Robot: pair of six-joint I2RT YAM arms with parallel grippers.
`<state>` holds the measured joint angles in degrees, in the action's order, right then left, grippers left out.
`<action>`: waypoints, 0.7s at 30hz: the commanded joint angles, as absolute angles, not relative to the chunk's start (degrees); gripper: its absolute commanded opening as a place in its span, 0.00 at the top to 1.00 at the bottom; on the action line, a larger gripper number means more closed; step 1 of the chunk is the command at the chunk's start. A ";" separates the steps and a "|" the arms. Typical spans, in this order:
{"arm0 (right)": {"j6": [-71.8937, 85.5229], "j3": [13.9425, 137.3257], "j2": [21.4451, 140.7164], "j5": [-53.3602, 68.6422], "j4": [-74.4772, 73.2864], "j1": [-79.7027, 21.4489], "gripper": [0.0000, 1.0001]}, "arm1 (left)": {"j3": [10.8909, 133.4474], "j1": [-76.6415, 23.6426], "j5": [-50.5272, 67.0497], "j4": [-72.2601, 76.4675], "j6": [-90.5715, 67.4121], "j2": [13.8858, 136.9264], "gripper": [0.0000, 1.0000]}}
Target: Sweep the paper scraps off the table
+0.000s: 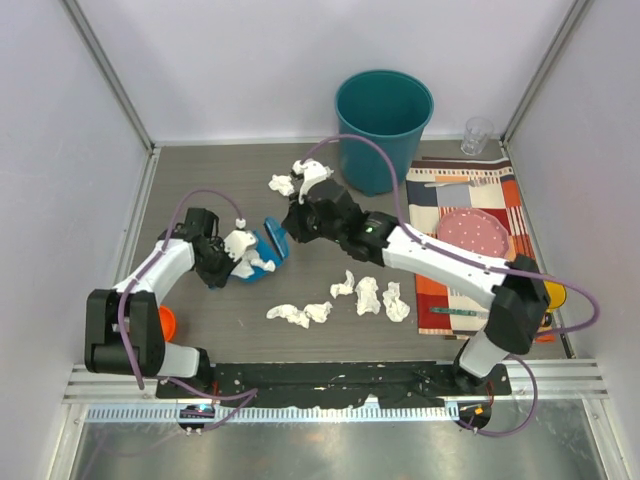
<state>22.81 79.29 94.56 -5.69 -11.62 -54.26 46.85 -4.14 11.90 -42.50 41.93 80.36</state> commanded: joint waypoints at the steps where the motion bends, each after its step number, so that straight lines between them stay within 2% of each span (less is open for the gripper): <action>1: 14.86 78.66 88.51 -8.88 -12.57 -52.74 0.99 | 47.90 -3.95 16.43 -38.41 39.46 77.52 1.00; 10: 1.79 81.55 82.62 -10.98 -14.06 -47.29 0.99 | 49.39 -3.87 15.03 -39.38 39.02 76.91 1.00; 15: -4.48 92.70 84.11 -10.46 -14.59 -35.20 0.99 | 50.80 -3.87 15.56 -40.52 38.32 76.47 1.00; 21: -9.66 111.33 94.38 -5.02 -15.38 -24.97 0.99 | 50.98 -3.87 15.12 -40.78 37.97 75.94 1.00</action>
<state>-3.84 101.01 90.06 -8.19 -17.65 -28.75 49.23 -4.10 14.13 -40.75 38.96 77.93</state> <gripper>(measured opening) 0.146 0.155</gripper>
